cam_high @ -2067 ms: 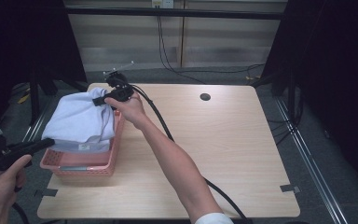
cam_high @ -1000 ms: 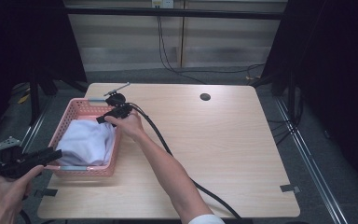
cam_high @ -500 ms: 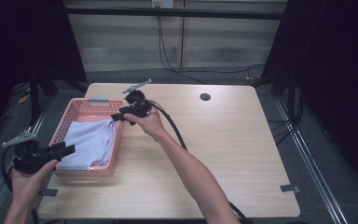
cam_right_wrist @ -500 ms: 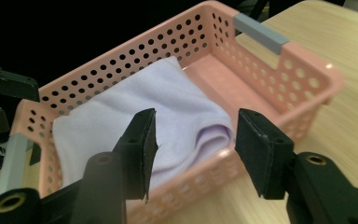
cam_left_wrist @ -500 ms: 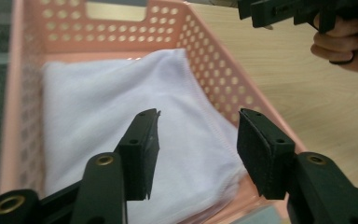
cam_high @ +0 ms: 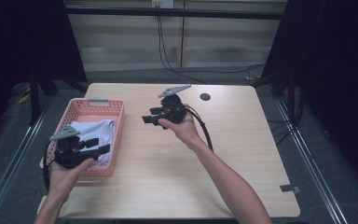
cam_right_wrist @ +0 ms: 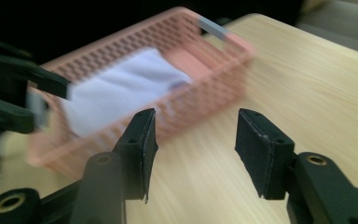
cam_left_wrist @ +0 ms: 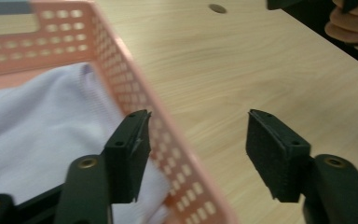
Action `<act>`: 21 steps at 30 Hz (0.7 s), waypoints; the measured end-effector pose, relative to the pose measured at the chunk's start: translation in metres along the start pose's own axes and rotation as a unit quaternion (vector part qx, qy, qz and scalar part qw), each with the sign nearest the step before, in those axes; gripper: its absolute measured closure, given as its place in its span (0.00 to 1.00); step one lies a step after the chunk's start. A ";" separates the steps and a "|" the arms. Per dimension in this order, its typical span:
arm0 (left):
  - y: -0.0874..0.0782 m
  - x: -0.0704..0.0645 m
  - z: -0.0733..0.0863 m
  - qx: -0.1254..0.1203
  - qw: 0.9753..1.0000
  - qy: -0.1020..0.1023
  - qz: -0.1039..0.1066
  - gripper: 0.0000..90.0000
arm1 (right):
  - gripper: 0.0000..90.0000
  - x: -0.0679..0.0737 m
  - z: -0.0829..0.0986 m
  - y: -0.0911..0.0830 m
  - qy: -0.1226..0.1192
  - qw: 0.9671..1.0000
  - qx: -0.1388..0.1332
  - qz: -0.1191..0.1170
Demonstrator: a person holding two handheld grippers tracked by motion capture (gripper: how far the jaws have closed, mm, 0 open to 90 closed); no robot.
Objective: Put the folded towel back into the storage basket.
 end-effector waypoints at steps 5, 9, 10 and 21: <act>0.015 -0.021 -0.003 -0.002 1.000 0.013 0.015 0.36 | 0.51 -0.011 0.026 -0.032 0.021 1.000 -0.009 -0.007; 0.031 -0.038 -0.001 0.014 0.999 0.030 0.021 0.36 | 0.50 -0.016 0.044 -0.052 0.031 0.999 -0.014 0.002; 0.035 -0.042 -0.001 0.016 0.999 0.035 0.021 0.37 | 0.49 -0.018 0.050 -0.058 0.034 0.999 -0.014 0.002; 0.064 -0.074 0.016 0.062 0.997 0.041 0.024 0.36 | 0.47 -0.028 0.114 -0.144 0.062 0.997 -0.028 0.048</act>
Point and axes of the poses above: each handheld gripper's, and its own axes: y roughly forward along the jaws, z roughly out of its underside, x roughly to its left, the point moved 3 cm from there along y, roughly forward along the jaws
